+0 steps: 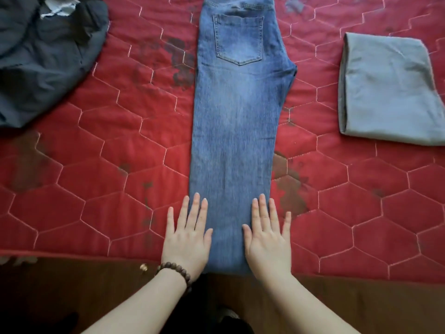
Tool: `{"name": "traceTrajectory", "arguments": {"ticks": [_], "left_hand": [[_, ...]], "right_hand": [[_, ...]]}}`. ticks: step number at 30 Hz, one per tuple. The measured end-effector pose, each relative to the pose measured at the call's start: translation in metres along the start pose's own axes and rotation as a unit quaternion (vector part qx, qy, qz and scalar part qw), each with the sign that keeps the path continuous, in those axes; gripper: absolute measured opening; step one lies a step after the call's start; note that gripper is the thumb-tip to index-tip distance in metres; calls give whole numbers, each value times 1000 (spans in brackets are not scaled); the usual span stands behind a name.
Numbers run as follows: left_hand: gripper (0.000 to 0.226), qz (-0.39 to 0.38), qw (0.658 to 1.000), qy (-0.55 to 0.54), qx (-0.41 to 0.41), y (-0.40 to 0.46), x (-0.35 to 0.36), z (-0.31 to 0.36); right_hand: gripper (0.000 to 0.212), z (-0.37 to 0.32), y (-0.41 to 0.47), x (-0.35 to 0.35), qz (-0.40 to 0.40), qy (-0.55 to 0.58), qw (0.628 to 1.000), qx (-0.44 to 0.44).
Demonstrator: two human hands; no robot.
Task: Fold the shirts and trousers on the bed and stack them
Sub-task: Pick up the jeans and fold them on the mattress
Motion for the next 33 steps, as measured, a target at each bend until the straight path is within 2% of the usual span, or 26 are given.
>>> {"name": "traceTrajectory", "arguments": {"ticks": [4,9,13,15,17,19,21,23,25,28,31,33], "left_hand": [[60,-16,1000,-7,18,-19,11,26],[61,-20,1000,-1,3,-56,12,16],[46,65,998,-24,0,-17,-11,22],[41,122,991,-46,-17,20,-23,17],[42,175,979,-96,-37,56,-31,4],[44,206,969,-136,-26,85,-34,-10],[46,188,969,-156,21,109,-35,-18],[50,117,978,-162,57,130,-33,-24],[53,60,991,-100,62,144,-26,-30],[54,53,996,3,64,142,-18,-34],[55,75,995,24,53,129,-12,-32],[58,71,996,25,44,123,-9,-31]], "right_hand": [[58,-9,-43,14,-25,-6,997,-76],[55,22,-62,12,-3,-6,999,-54],[45,-24,-31,-10,61,85,986,-127],[50,-55,5,-17,22,101,983,-150],[54,-76,51,-15,-16,71,989,-130],[62,-84,84,-5,-3,8,995,-99],[72,-85,89,1,10,-22,994,-103],[73,-79,67,1,3,5,991,-133],[69,-65,37,1,-17,32,984,-174],[58,-35,9,-7,-47,79,972,-218],[30,-19,28,-29,20,229,963,-141],[27,-26,60,-39,67,247,964,-71]]}}
Point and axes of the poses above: each hand's wrist, its own y-axis towards the middle knuckle, its own x-axis out of the palm, z = x × y, the point moved 2 cm from there along y, towards the middle knuckle, and after that the axes turned 15 degrees about x, right-handed, at the moved point
